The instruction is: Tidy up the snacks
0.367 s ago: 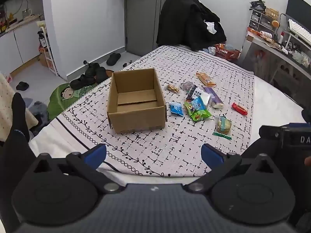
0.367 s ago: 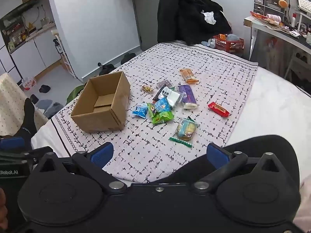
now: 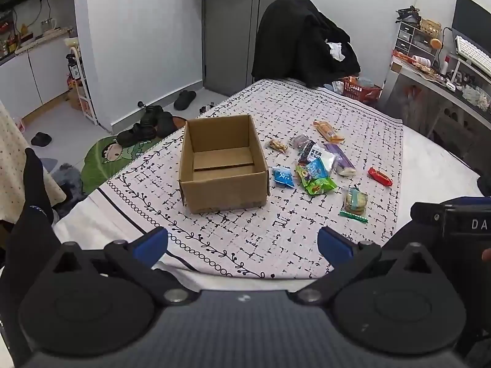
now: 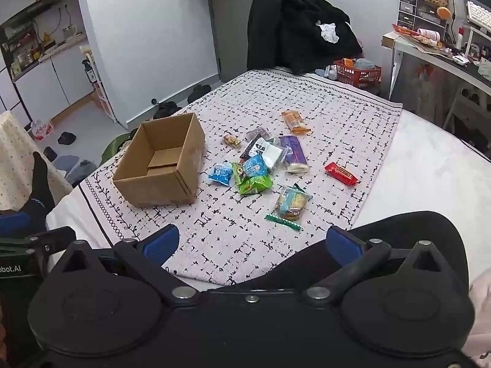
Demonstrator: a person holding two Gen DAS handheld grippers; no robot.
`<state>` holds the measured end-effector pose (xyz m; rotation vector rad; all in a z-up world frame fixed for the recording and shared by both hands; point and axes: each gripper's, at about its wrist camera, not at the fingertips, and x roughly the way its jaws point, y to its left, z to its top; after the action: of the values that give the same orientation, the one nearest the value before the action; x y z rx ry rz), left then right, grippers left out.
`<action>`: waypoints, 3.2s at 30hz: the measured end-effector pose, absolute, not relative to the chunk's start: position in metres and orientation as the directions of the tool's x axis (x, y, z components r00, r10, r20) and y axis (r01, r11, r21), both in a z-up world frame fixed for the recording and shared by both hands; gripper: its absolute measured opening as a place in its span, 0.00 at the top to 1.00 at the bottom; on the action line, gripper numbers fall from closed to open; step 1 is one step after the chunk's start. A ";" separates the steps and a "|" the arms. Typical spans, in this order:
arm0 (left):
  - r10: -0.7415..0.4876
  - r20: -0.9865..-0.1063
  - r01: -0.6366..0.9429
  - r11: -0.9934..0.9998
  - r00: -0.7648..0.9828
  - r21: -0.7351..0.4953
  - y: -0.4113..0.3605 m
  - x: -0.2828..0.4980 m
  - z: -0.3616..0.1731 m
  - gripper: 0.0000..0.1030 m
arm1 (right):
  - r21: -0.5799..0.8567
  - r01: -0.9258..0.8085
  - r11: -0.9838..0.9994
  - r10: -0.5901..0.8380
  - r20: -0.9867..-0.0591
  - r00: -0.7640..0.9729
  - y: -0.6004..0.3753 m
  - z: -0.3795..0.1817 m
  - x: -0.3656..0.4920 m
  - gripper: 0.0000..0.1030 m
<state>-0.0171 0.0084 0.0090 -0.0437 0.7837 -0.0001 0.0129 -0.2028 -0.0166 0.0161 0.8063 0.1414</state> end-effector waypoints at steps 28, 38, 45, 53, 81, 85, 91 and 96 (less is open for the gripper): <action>-0.004 -0.701 -0.028 0.999 0.713 -0.034 0.016 -0.022 0.016 0.00 | 0.044 -0.131 0.990 0.122 -0.721 0.683 -0.195 -0.011 0.004 0.00; -0.015 -0.696 -0.014 0.999 0.718 -0.035 0.012 -0.024 0.017 0.00 | 0.044 -0.131 0.990 0.122 -0.718 0.686 -0.194 -0.011 0.004 0.00; -0.012 -0.697 -0.015 0.999 0.717 -0.033 0.012 -0.024 0.017 0.00 | 0.042 -0.133 0.990 0.123 -0.715 0.688 -0.194 -0.012 0.003 0.00; -0.009 -0.698 -0.016 0.999 0.716 -0.030 0.012 -0.025 0.017 0.00 | 0.042 -0.128 0.991 0.120 -0.715 0.688 -0.194 -0.012 0.002 0.00; -0.017 -0.717 -0.008 0.999 0.696 -0.031 0.003 0.000 0.010 0.00 | 0.083 -0.155 0.984 0.167 -0.714 0.680 -0.202 -0.023 0.033 0.00; -0.019 -0.727 -0.011 0.999 0.686 -0.036 0.002 0.011 0.005 0.00 | 0.091 -0.162 0.983 0.178 -0.702 0.690 -0.208 -0.022 0.047 0.00; -0.046 -0.732 -0.004 0.998 0.680 -0.067 0.000 0.030 0.000 0.00 | 0.108 -0.143 0.984 0.178 -0.694 0.697 -0.227 -0.026 0.069 0.00; -0.085 -0.727 0.002 0.993 0.681 -0.115 -0.009 0.049 -0.004 0.01 | 0.112 -0.120 0.986 0.164 -0.697 0.698 -0.243 -0.032 0.086 0.03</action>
<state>0.0488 -0.0093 -0.0045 -0.1080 0.8200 -0.0491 0.0864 -0.2431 -0.0319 0.0597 0.7830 0.1588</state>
